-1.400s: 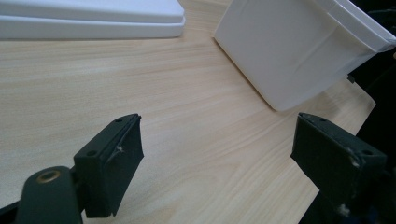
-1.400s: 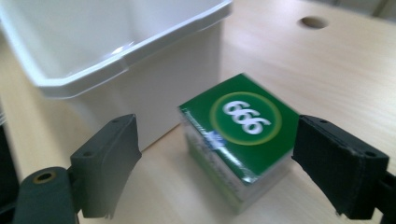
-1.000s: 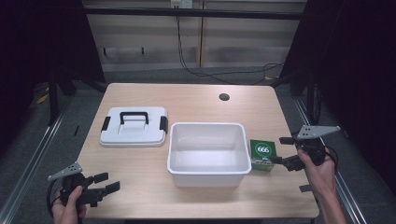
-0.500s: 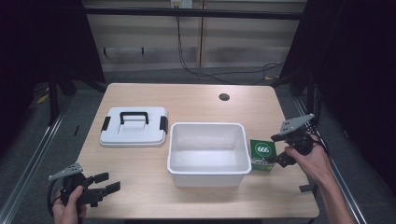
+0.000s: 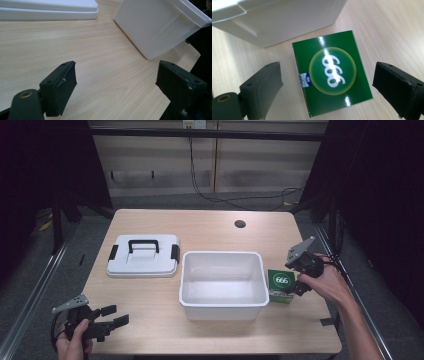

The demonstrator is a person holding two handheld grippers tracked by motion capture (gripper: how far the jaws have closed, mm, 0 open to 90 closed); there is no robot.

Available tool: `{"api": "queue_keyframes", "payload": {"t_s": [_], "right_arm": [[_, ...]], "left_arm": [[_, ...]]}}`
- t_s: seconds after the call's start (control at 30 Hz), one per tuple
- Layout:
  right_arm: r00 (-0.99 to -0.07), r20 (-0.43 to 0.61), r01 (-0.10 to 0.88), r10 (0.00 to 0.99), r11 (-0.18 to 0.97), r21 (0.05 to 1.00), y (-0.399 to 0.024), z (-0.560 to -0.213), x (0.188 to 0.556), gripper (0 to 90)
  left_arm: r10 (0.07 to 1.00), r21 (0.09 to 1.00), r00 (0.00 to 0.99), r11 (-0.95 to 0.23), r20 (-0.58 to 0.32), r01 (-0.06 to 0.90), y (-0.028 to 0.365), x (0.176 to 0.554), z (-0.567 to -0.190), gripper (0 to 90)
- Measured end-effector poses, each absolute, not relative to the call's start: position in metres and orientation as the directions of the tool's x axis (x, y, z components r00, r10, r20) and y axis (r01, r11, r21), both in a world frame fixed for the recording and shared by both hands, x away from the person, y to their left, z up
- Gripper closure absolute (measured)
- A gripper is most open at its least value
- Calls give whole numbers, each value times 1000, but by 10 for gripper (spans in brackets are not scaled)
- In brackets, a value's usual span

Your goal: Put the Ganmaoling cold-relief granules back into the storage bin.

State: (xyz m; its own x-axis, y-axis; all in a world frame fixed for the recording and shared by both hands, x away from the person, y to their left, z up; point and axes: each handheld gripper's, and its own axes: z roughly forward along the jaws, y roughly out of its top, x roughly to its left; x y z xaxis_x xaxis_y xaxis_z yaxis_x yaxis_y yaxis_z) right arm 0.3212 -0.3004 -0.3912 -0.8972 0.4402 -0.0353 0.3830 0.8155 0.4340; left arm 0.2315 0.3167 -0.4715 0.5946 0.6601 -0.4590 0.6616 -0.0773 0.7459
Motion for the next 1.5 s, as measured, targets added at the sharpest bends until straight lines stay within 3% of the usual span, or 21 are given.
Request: {"api": "queue_keyframes", "payload": {"t_s": [0.57,0.73,1.03,1.5], "right_arm": [[-955,-24,287,294,944,163,-272,-404,341,78],[-960,-61,262,274,951,163,-270,-406,344,80],[-964,-41,260,265,962,86,-262,-418,347,97],[-963,-25,265,267,962,65,-262,-425,351,152]], "left_arm": [[656,746,602,-87,-456,660,316,232,-472,162],[656,748,603,-88,-454,658,316,232,-472,162],[659,747,598,-81,-457,660,316,232,-472,162],[660,746,594,-75,-461,661,317,232,-472,162]]}}
